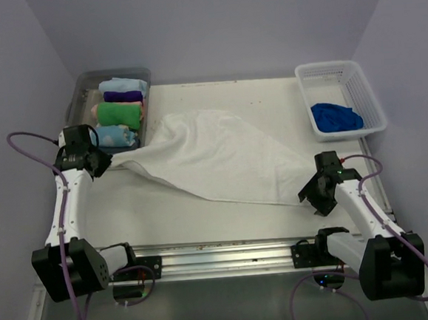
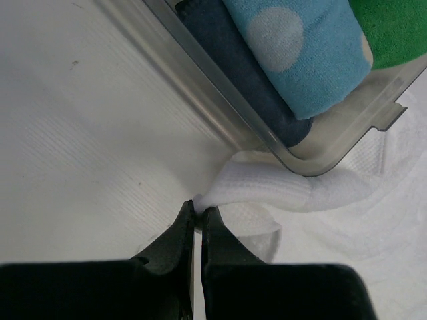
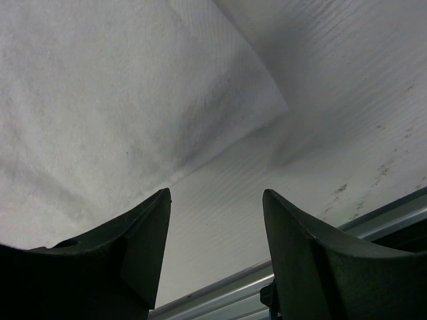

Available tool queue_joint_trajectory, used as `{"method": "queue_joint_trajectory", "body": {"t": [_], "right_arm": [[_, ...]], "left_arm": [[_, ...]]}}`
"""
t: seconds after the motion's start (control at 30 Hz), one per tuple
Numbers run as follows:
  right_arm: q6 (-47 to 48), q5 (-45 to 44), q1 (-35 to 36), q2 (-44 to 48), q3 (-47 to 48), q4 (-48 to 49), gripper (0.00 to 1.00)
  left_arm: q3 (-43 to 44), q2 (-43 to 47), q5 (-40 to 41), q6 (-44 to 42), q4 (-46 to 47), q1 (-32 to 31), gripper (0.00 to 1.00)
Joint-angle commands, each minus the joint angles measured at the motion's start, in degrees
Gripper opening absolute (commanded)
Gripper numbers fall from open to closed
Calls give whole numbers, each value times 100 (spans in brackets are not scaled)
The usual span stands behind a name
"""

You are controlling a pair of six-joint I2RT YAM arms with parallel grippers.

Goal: Roll the towels
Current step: Flatten the towel

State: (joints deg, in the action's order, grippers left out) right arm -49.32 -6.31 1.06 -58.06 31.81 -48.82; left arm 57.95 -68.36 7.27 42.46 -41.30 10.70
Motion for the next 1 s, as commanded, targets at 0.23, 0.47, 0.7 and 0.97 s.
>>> {"method": "queue_joint_trajectory", "body": {"t": [0.23,0.47,0.7,0.97], "right_arm": [[-254,-99,-27,-38,-254,715,58],[-394,-354,-27,-354,-386,1119,62],[-289,-389,-27,-627,-237,1339,62],[-122,-109,-27,-513,-377,1506,61]], "left_arm": [[67,103,-6,-124,52,213,0],[251,235,257,-97,-132,345,0],[524,402,469,-53,-335,591,0],[533,349,241,-62,-274,644,0]]}}
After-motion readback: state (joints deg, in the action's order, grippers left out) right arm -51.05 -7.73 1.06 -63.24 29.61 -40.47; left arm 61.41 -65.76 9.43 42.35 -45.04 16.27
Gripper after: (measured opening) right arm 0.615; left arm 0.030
